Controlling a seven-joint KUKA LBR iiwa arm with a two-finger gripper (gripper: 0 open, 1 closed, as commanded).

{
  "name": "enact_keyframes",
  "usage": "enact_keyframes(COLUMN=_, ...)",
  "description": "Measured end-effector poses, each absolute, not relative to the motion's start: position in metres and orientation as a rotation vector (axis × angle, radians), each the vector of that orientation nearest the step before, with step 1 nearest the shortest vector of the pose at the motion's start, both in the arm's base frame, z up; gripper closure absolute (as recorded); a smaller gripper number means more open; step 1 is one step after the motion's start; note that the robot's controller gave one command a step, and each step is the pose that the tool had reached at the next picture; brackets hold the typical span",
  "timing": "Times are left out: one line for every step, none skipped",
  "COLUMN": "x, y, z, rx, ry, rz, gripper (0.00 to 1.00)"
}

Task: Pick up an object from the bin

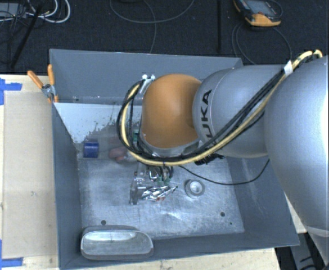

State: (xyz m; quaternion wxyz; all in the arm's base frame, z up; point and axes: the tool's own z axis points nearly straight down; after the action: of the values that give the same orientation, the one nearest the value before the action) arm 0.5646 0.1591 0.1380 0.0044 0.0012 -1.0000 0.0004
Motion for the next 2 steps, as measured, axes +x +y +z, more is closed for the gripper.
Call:
enact_keyframes(x=0.5450, y=0.1165, z=0.0713, rx=-0.133, ry=-3.141, rz=-0.003, gripper=0.00)
enact_keyframes(x=0.5464, y=0.1182, z=0.0753, rx=-0.134, ry=-3.142, rz=-0.005, gripper=1.00)
